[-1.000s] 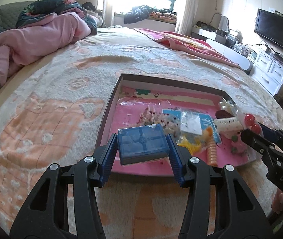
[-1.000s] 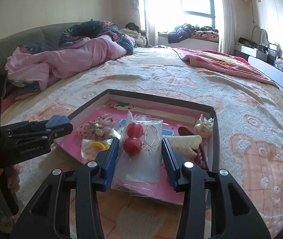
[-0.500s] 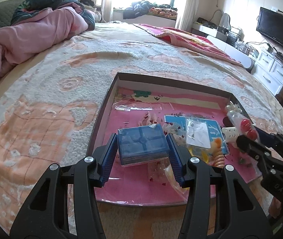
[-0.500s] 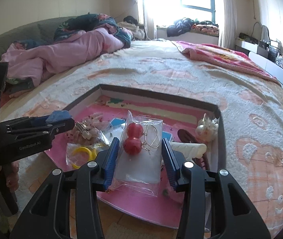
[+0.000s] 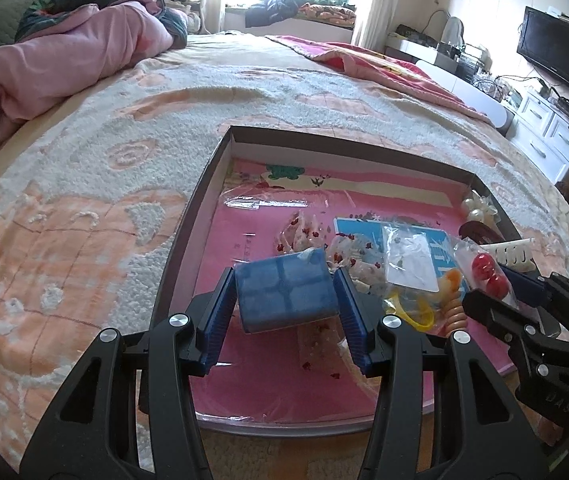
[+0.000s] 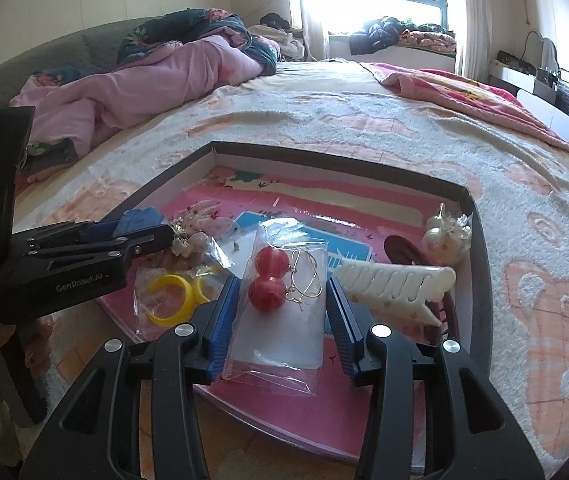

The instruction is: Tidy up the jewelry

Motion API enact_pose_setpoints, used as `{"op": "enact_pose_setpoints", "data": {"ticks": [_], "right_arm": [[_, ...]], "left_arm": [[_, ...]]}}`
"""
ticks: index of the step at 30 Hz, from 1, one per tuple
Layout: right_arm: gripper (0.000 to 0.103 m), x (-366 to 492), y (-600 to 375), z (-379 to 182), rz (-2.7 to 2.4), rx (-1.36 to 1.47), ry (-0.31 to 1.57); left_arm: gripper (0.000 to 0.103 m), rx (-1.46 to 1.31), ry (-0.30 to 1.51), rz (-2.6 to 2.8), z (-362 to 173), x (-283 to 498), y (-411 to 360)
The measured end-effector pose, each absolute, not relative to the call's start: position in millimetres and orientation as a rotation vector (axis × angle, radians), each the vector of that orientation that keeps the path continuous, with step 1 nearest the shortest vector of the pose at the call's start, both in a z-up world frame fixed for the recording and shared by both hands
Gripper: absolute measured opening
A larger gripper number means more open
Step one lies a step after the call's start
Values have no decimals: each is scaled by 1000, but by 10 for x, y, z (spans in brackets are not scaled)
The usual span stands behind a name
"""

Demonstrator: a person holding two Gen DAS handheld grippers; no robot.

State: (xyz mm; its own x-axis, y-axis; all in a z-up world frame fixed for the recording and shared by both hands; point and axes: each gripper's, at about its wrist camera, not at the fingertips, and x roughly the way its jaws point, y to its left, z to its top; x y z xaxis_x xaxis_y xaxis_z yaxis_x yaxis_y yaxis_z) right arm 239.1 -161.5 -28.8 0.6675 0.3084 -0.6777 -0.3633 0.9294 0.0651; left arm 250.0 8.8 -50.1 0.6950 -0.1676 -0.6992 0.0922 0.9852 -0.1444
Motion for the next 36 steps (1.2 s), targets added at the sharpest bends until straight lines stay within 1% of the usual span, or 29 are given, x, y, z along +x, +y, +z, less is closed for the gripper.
{"op": "enact_pose_setpoints", "data": {"ticks": [6,8,12,13,14,16,18,23,24,26,29,36], "right_arm": [[44,2364,-1640,-306,376,-59,753],[49,2347,-1649,-302,378,-49,752],[53,2305,-1684,-294,372,-37,745],[55,2292,-1694,-292,368,-34,742],[58,2279,-1704,-289,365,-30,739],[62,2248,-1732,-278,358,-24,730],[64,2224,-1756,-269,350,-22,725],[69,2163,-1831,-228,330,-13,705],[70,2154,-1843,-219,328,-12,702],[75,2123,-1873,-195,321,-6,695],[82,2084,-1921,-156,317,21,687],[88,1954,-2004,-37,295,35,652]], "left_arm": [[41,-106,787,-147,-497,2486,96],[41,-106,788,-147,-498,2488,96],[41,-103,785,-150,-483,2470,89],[42,-104,785,-151,-479,2462,85],[47,-104,784,-151,-481,2459,82],[52,-106,783,-153,-469,2435,77],[54,-106,782,-155,-456,2411,71],[65,-113,778,-161,-405,2348,68],[66,-114,776,-162,-392,2337,68],[71,-118,770,-167,-356,2301,64],[73,-120,760,-176,-306,2227,55],[86,-113,729,-186,-181,2041,16]]}}
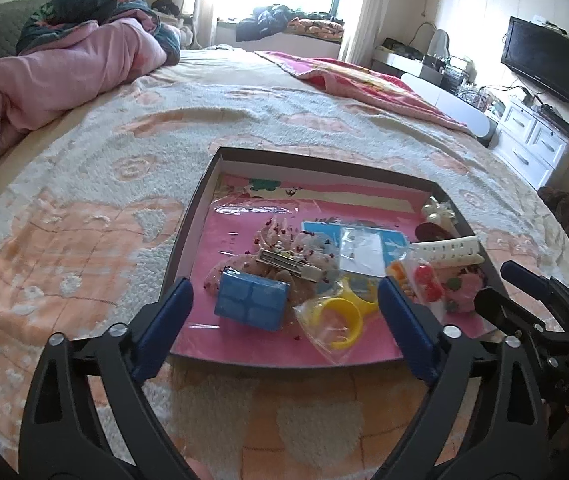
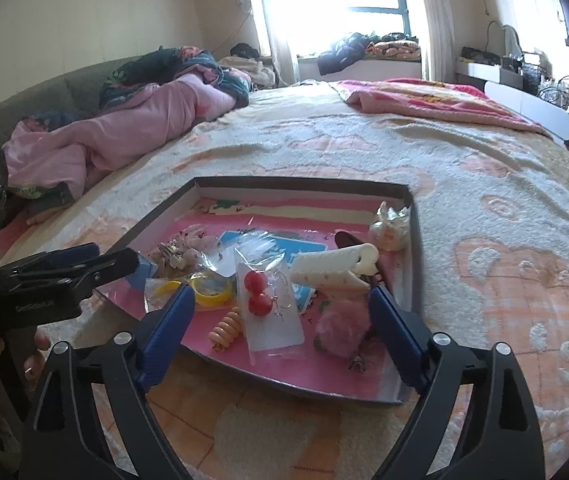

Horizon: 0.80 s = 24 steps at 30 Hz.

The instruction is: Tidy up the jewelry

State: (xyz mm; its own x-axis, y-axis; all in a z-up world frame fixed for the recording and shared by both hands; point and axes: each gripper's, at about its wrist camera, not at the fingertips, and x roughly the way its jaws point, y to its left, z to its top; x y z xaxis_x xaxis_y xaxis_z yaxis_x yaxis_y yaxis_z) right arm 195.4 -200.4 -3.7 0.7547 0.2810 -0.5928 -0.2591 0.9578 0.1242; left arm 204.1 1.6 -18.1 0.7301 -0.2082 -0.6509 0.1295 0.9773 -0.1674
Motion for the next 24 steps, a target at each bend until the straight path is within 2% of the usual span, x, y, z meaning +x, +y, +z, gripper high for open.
{"op": "enact_pose_setpoints", "data": {"ticks": [2,11,24], "right_arm": [[91,1906,-2023,-12,286,33,642],[96,1661,-2116,41,269,65,630],[96,1358,-2097,118,262,41,605]], "left_arm": [[92,-109,718,-191,-146,1976,1],[92,-98,679,-194,11,1738,-19],[92,-103,650,-156,51,1409,61]]}}
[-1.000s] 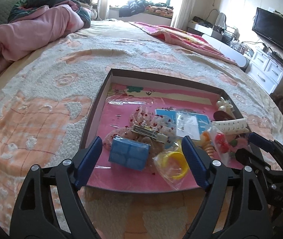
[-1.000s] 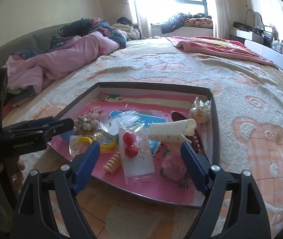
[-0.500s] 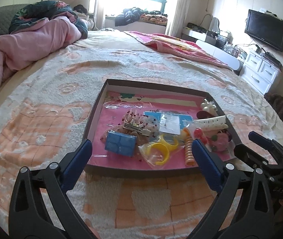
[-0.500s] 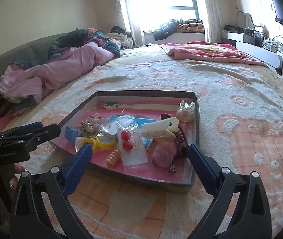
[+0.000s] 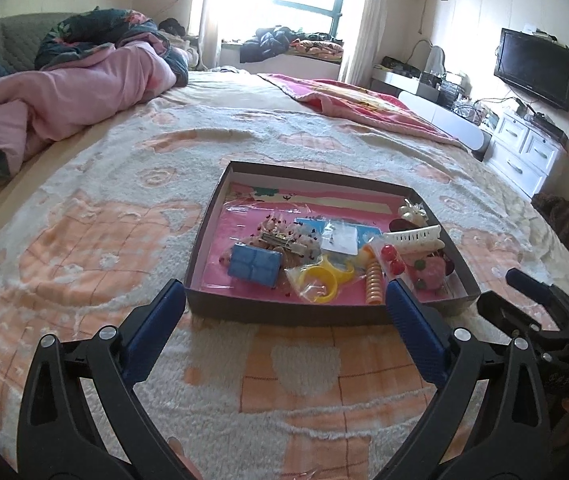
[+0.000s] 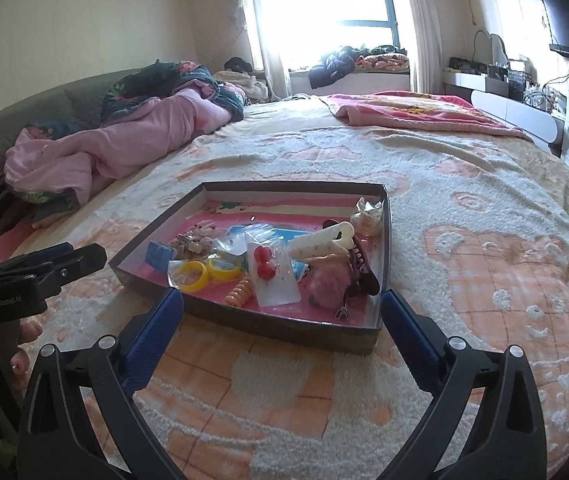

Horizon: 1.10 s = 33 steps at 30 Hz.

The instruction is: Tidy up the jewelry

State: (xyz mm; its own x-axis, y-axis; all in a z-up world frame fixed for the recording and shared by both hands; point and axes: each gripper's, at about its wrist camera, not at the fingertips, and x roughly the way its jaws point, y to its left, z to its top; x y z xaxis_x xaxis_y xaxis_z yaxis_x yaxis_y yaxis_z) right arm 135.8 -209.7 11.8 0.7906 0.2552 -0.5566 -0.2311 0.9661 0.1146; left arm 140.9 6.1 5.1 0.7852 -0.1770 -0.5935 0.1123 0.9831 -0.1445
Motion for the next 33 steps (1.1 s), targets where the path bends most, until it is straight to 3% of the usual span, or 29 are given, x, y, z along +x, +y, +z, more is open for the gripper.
{"op": "enact_pose_setpoints", "data": {"ticks": [33], "right_arm": [[96,432,-2133,183,205,-35,402]], "left_arm": [[92,-61,493,-86,31,578,50]]}}
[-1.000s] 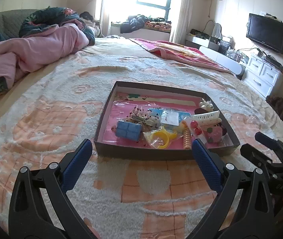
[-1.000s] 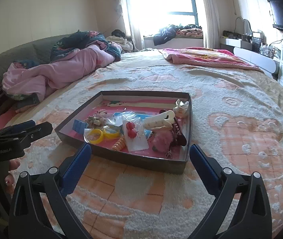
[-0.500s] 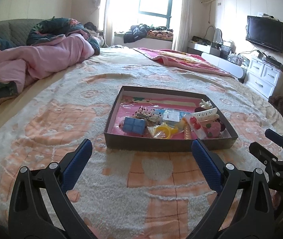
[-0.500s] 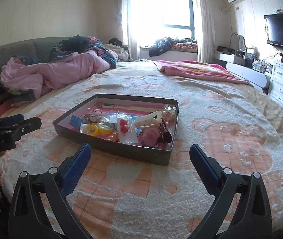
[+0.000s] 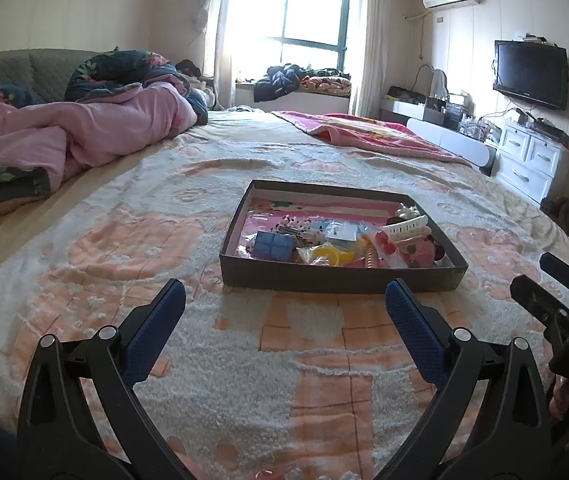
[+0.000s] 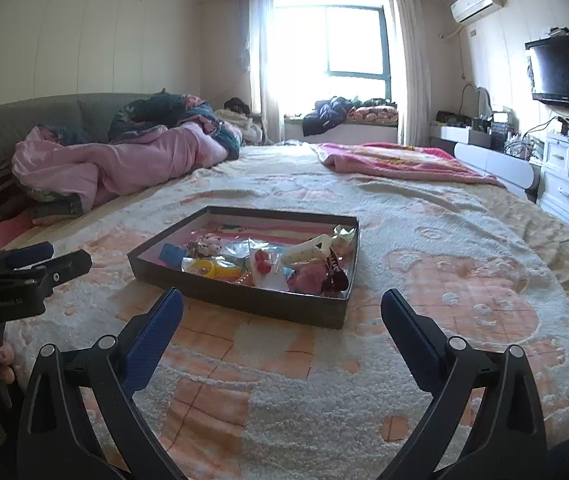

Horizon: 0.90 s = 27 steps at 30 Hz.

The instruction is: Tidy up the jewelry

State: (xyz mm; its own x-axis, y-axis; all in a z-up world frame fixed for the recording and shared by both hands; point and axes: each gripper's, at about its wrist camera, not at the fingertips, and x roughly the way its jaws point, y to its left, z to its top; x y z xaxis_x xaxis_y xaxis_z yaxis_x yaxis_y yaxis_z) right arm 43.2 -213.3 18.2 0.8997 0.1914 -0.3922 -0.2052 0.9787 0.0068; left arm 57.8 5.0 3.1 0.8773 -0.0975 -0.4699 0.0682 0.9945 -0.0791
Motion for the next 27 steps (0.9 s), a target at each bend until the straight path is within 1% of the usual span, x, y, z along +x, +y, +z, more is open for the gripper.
{"op": "enact_pose_setpoints", "data": {"ticks": [9,17,27], "right_arm": [[96,227,-2134,212,186,-67,323],[96,122,-2179,225,171,-59,285],[96,92,-2296,232,108,-41,181]], "left_arm": [[92,-43,419,-72,91,419,13],[92,-30,395,-64,89,372,11],[92,-27,363,-59,29,417,18]]}}
